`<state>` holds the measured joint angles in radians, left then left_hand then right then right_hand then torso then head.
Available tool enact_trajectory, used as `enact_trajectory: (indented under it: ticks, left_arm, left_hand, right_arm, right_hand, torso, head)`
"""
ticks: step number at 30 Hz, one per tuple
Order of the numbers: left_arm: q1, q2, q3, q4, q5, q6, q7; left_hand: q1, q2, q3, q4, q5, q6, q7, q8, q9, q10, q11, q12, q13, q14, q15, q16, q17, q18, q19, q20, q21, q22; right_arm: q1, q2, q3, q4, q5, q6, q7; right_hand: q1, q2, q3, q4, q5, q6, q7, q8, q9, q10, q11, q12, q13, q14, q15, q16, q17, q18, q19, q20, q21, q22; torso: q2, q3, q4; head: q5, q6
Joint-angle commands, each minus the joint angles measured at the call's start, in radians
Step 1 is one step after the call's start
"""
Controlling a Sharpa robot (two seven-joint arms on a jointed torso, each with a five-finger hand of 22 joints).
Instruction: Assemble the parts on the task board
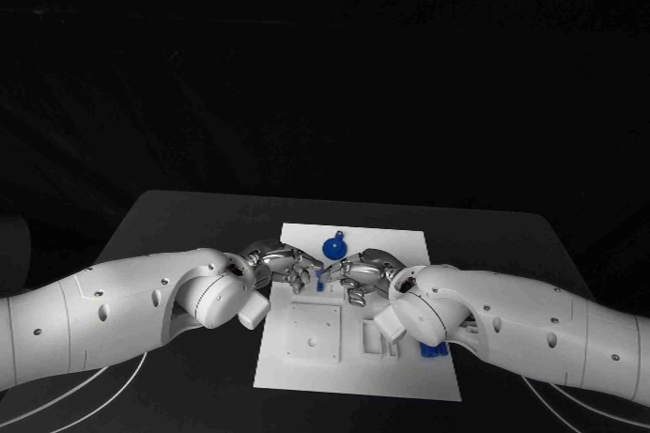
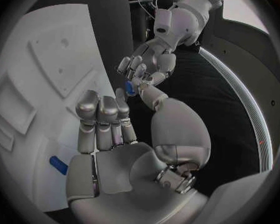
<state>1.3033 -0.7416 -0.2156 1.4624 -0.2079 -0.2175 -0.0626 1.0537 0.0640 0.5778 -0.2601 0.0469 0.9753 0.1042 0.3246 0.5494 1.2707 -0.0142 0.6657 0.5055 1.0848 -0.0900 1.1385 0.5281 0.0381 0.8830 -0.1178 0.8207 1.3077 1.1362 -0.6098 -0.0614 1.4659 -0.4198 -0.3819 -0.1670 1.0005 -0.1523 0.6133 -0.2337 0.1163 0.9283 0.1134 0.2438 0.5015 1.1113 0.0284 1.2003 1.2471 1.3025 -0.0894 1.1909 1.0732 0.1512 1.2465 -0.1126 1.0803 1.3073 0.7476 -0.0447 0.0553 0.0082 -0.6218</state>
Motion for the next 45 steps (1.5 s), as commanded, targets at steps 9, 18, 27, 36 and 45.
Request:
enact_trajectory:
  ticks: [9, 18, 27, 36, 45]
  left_arm:
    - [0.001, 0.005, 0.001, 0.002, 0.008, 0.005, 0.015]
    - [0.001, 0.006, 0.001, 0.0, 0.008, 0.005, 0.014]
    - [0.001, 0.006, 0.001, -0.002, 0.008, 0.004, 0.013]
    - [0.001, 0.005, 0.001, -0.003, 0.004, 0.001, 0.013]
    - [0.001, 0.005, 0.001, -0.003, -0.004, -0.002, 0.013]
  left_hand:
    - [-0.001, 0.011, 0.006, 0.001, 0.003, 0.022, -0.016, 0.003, 0.015, 0.0, -0.007, -0.003, 0.001, -0.003, -0.007, 0.004, 0.002, -0.014, 0.007, -0.072, 0.006, 0.02]
    - [-0.001, 0.011, 0.007, 0.001, 0.003, 0.022, -0.016, 0.004, 0.015, 0.0, -0.007, -0.003, 0.002, -0.003, -0.007, 0.003, 0.002, -0.014, 0.008, -0.072, 0.006, 0.02]
    - [-0.001, 0.011, 0.008, 0.0, 0.003, 0.022, -0.016, 0.004, 0.015, 0.0, -0.007, -0.003, 0.002, -0.003, -0.007, 0.003, 0.002, -0.014, 0.008, -0.072, 0.007, 0.02]
    - [-0.001, 0.01, 0.009, -0.001, 0.003, 0.022, -0.016, 0.004, 0.015, 0.0, -0.007, -0.003, 0.002, -0.003, -0.008, 0.003, 0.002, -0.014, 0.008, -0.073, 0.007, 0.02]
    - [-0.002, 0.01, 0.01, -0.002, 0.003, 0.022, -0.016, 0.005, 0.015, 0.0, -0.007, -0.004, 0.002, -0.003, -0.008, 0.003, 0.002, -0.014, 0.008, -0.073, 0.007, 0.02]
  right_arm:
    - [-0.001, 0.0, 0.0, 0.0, 0.002, 0.021, 0.016]
    - [-0.002, -0.002, 0.0, 0.0, 0.025, 0.013, 0.03]
    - [-0.002, -0.003, 0.0, 0.002, 0.043, 0.012, 0.034]
    - [-0.002, -0.004, 0.0, 0.004, 0.049, 0.005, 0.038]
    - [-0.002, -0.005, 0.0, 0.003, 0.072, -0.013, 0.056]
  right_hand:
    - [0.009, 0.034, 0.051, -0.014, -0.027, 0.055, -0.001, 0.036, 0.016, 0.007, -0.028, 0.009, 0.0, 0.0, -0.018, -0.006, 0.001, 0.111, -0.006, 0.012, 0.0, 0.018]
    - [-0.004, 0.041, 0.062, -0.015, -0.034, 0.079, -0.011, 0.049, 0.026, 0.022, -0.037, 0.017, 0.003, 0.003, -0.027, -0.006, 0.001, 0.111, -0.003, 0.015, 0.004, 0.018]
    - [-0.015, 0.039, 0.06, -0.016, -0.035, 0.086, -0.014, 0.053, 0.03, 0.026, -0.04, 0.017, 0.002, 0.004, -0.031, -0.006, 0.001, 0.111, -0.001, 0.015, 0.006, 0.018]
    - [-0.019, 0.044, 0.06, -0.019, -0.036, 0.095, -0.018, 0.058, 0.034, 0.031, -0.044, 0.02, 0.004, 0.005, -0.034, -0.006, 0.002, 0.111, 0.0, 0.015, 0.007, 0.017]
    - [0.001, 0.091, 0.082, -0.049, -0.042, 0.131, -0.033, 0.077, 0.047, 0.065, -0.058, 0.043, 0.022, 0.006, -0.047, -0.007, 0.003, 0.111, -0.001, 0.016, 0.01, 0.018]
  torso:
    - [0.0, -0.0001, 0.0]
    - [0.0, 0.0, 0.0002]
    - [0.0, -0.0003, 0.0002]
    - [0.0, -0.0006, 0.0003]
    - [0.0, -0.0006, 0.0006]
  head:
    - [0.0, 0.0]
    - [0.001, -0.001]
    - [0.0, -0.002]
    - [0.001, -0.003]
    - [0.0, -0.004]
